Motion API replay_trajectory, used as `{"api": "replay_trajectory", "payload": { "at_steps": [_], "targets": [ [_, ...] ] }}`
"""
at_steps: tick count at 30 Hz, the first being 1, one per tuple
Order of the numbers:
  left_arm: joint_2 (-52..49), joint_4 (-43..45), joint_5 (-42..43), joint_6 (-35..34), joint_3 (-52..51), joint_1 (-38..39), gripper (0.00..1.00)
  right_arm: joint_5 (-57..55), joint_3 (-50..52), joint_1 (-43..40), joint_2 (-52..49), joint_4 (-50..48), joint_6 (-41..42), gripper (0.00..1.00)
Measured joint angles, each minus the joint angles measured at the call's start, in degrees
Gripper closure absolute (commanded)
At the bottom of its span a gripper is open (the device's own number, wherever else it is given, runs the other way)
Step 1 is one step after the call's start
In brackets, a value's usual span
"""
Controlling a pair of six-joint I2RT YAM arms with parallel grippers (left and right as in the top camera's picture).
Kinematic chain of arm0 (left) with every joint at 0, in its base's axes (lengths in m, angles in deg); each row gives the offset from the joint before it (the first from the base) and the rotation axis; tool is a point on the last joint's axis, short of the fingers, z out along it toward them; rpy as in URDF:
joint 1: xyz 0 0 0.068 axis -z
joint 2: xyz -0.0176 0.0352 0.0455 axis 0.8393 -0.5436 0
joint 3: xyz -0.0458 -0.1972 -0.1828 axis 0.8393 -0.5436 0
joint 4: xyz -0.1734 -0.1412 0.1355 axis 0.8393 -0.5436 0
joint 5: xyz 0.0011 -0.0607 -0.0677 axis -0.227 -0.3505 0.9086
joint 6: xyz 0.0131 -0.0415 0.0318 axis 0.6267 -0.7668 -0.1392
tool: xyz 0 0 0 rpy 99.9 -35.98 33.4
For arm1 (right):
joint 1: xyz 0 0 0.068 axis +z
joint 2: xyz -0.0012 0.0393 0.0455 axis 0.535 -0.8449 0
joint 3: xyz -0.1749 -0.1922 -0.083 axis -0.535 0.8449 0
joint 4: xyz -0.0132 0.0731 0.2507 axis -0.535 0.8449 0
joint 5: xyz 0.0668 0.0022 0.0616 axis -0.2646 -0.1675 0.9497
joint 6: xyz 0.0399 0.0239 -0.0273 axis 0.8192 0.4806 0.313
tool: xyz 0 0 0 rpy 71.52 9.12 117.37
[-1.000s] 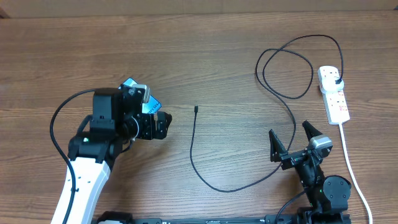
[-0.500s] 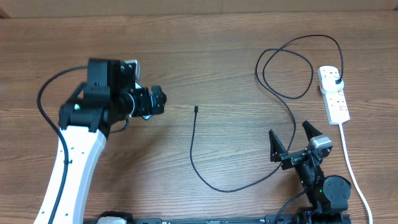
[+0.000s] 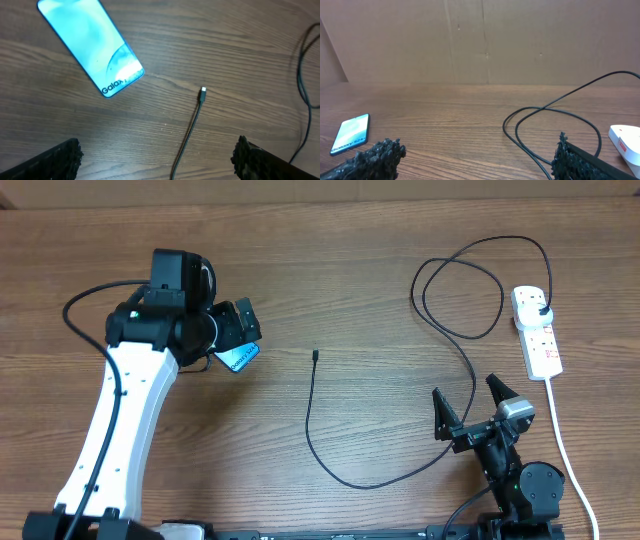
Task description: Plug charger to phone and switch on socket
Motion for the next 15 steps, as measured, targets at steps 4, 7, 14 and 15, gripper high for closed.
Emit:
{"api": "replay_trajectory", "payload": {
  "at_steps": [4,7,14,15],
  "targets": [
    [-2.71,0.00,-0.13,-2.10,0.00,-0.11,0.00,0.02,0.00,0.00,0.00,-0.02,0.00,0.00],
    [-4.57,0.00,-0.11,-3.04,0.00,-0.11,0.00,0.02,0.00,0.00,0.00,-0.04,-0.04,0.00],
    [-5.73,0.81,-0.11,-3.52,0.00,-0.11,0.00,0.02,0.00,0.00,0.00,-0.04,-0.02,0.00],
    [-5.73,0.98,-0.11,-3.52,0.00,-0.11,0.00,0.00,0.00,0.00,0.00,0.00,0.00,0.00]
  ]
}}
